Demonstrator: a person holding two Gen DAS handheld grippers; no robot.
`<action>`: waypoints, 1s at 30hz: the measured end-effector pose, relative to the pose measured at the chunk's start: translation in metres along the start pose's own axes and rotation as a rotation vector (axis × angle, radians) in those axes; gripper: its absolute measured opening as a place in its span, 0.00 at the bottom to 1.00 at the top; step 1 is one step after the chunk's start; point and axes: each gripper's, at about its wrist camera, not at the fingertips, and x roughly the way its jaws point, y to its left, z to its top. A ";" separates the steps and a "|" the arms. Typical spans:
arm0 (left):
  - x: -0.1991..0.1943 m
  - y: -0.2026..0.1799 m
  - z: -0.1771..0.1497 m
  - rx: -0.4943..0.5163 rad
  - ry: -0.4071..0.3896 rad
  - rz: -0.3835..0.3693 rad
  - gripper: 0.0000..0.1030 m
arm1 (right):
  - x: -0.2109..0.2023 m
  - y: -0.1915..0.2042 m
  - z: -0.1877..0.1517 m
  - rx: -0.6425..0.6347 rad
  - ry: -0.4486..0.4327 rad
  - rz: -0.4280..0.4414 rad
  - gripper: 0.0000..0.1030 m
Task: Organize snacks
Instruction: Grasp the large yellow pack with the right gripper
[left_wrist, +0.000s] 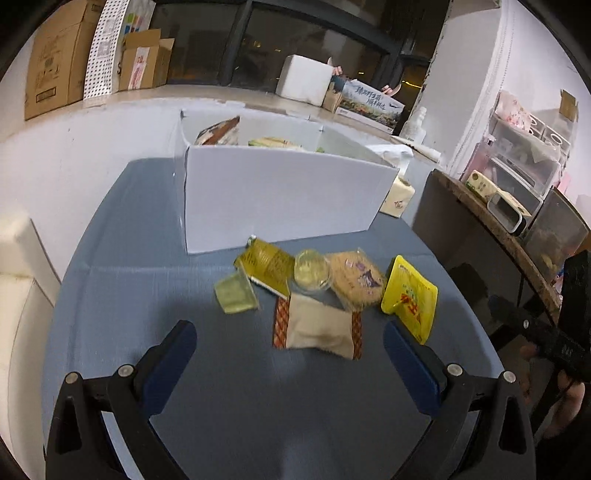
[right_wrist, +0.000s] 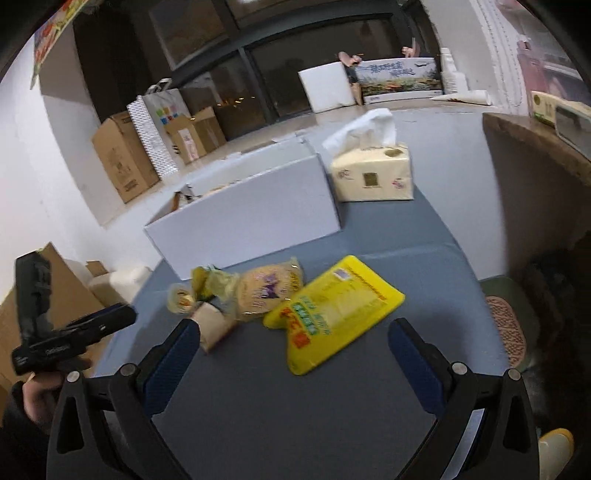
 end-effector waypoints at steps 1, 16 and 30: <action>-0.001 -0.001 -0.001 -0.002 0.002 -0.001 1.00 | 0.000 -0.002 0.000 0.008 -0.001 0.001 1.00; -0.020 -0.004 -0.002 0.001 -0.022 0.006 1.00 | 0.062 -0.011 0.017 -0.126 0.149 -0.153 1.00; -0.014 0.003 -0.003 -0.023 -0.007 0.007 1.00 | 0.118 0.001 0.005 -0.258 0.295 -0.209 0.87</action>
